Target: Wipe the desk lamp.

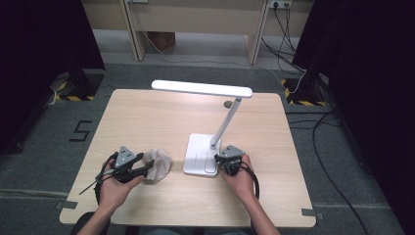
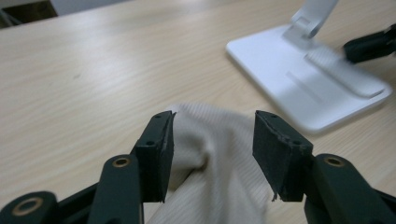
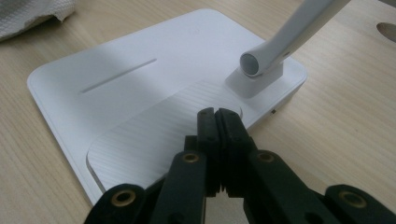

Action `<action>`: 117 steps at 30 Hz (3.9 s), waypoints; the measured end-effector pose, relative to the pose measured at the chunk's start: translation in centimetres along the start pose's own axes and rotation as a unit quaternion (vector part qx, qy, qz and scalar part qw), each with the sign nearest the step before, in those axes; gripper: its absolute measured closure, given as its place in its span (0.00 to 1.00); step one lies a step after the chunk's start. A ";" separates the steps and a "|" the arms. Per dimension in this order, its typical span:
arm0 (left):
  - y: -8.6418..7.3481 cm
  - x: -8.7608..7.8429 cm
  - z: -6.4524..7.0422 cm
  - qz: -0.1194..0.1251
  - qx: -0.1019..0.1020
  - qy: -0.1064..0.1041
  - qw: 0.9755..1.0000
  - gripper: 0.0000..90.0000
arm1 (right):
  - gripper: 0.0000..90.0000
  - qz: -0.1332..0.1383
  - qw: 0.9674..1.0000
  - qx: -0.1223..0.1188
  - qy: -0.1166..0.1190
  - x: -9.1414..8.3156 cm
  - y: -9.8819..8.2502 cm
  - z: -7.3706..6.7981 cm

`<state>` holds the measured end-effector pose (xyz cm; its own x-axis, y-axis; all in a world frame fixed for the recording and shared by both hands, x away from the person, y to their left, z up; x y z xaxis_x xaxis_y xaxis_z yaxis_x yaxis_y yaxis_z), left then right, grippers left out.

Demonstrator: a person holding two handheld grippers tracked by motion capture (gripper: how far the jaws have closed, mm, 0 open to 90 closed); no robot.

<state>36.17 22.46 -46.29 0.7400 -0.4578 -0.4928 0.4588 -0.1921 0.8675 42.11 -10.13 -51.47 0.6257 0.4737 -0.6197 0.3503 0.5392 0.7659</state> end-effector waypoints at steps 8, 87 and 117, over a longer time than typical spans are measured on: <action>2.5 4.8 3.2 -0.028 0.020 -0.061 0.998 0.75 | 0.89 -0.002 0.999 0.025 -0.028 -0.7 0.4 0.6; 0.8 1.9 -0.3 -0.031 -0.011 -0.030 0.999 0.48 | 0.63 -0.032 0.997 0.058 -0.032 -4.3 -2.2 2.9; -4.7 -0.8 -6.0 0.010 -0.070 0.035 0.997 0.44 | 0.50 0.027 0.989 0.108 -0.100 -9.8 -7.6 3.7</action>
<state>36.39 28.91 -50.42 0.7802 -0.3968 -0.4835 0.5039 -0.0591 0.8617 35.89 -21.43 -50.61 0.7650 0.3389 -0.5476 0.4403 0.3453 0.8288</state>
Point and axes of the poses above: each handheld gripper's, and its own axes: x roughly forward along the jaws, y roughly out of its top, z roughly to its right, the point moved 2 cm from there along x, roughly forward along the jaws, and after that the axes turned 3 degrees about -x, right-handed, at the moved point
